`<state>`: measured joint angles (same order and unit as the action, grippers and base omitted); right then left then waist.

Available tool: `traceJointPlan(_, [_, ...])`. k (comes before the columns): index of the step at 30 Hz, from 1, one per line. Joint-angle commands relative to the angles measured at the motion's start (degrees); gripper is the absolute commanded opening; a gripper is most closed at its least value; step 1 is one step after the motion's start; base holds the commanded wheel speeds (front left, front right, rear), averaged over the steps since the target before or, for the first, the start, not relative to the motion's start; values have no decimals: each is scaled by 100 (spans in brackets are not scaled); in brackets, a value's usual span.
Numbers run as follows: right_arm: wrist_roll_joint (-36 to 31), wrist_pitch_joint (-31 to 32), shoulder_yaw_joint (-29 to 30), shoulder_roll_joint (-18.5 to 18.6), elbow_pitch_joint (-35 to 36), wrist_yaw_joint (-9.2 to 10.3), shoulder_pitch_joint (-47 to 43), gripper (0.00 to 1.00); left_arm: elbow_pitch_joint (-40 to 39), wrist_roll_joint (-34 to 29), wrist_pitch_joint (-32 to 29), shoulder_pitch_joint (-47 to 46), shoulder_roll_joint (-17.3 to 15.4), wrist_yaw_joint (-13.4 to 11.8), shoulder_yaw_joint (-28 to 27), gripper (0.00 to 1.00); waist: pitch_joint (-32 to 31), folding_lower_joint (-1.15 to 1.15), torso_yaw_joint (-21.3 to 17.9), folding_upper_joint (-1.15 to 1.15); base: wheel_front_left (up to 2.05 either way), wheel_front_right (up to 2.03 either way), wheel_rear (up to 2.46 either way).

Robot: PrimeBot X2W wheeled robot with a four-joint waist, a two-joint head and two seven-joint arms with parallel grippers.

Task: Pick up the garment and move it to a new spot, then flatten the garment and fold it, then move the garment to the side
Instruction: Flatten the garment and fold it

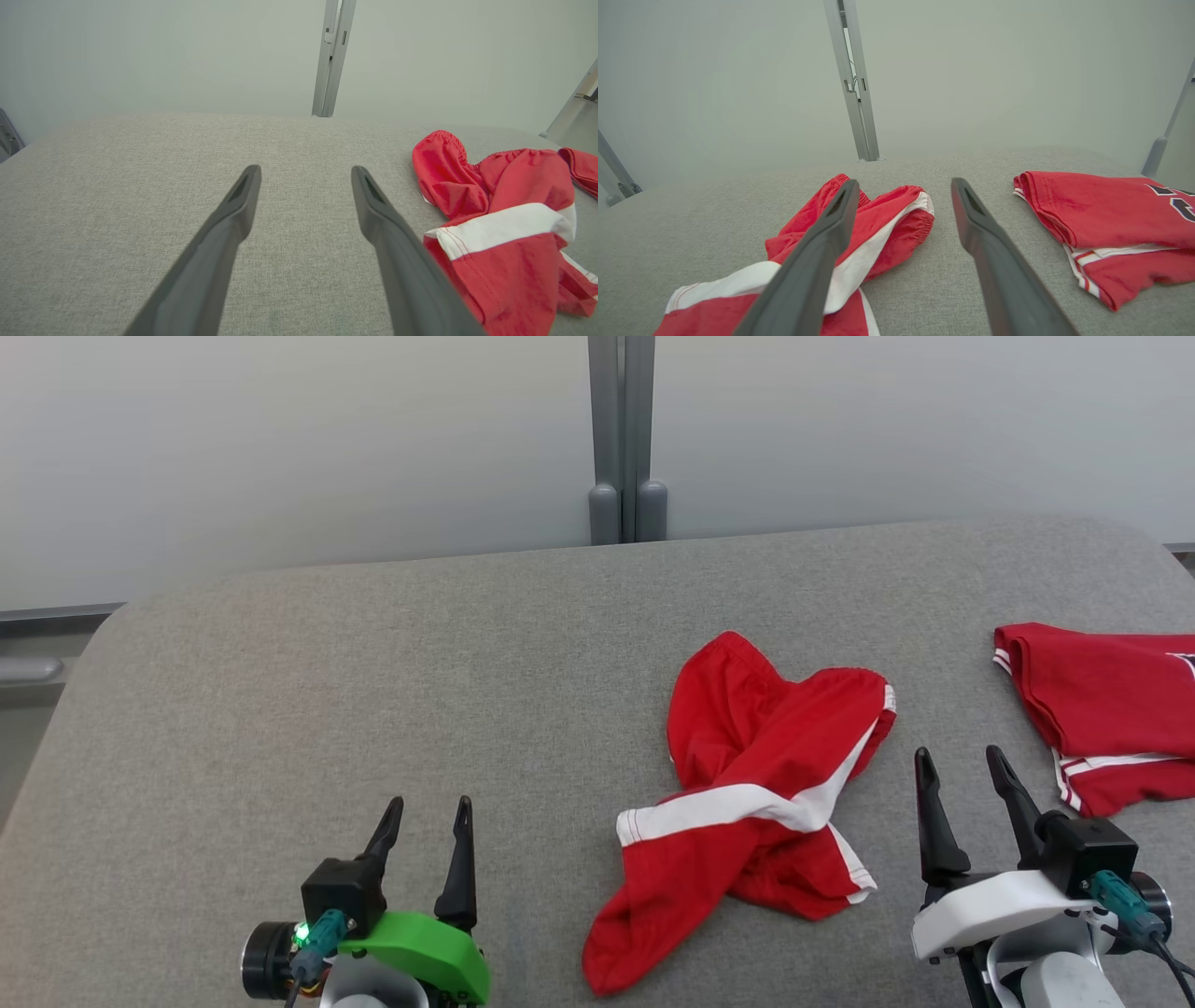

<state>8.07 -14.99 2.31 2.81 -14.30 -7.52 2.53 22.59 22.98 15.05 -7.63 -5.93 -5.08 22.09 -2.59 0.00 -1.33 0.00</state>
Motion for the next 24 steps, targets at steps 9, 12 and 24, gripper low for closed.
traceJointPlan(9, [-6, -25, 50, 16, -55, 7, -25, 100, 368, -85, -378, -347, 76, 327, 232, 100, 71, 0, -36, 0, 0, 0, 0])
traceJointPlan(12, [-27, 14, 95, 17, -75, 7, -19, 100, 499, 271, -960, -587, 178, 589, 337, 100, 127, 0, -50, 0, 0, 0, 0])
traceJointPlan(24, [52, 39, 12, 15, -145, 7, 175, 100, 693, 1789, -2927, -1428, 287, 883, 1209, 100, 514, 0, -421, 0, 0, 0, 0])
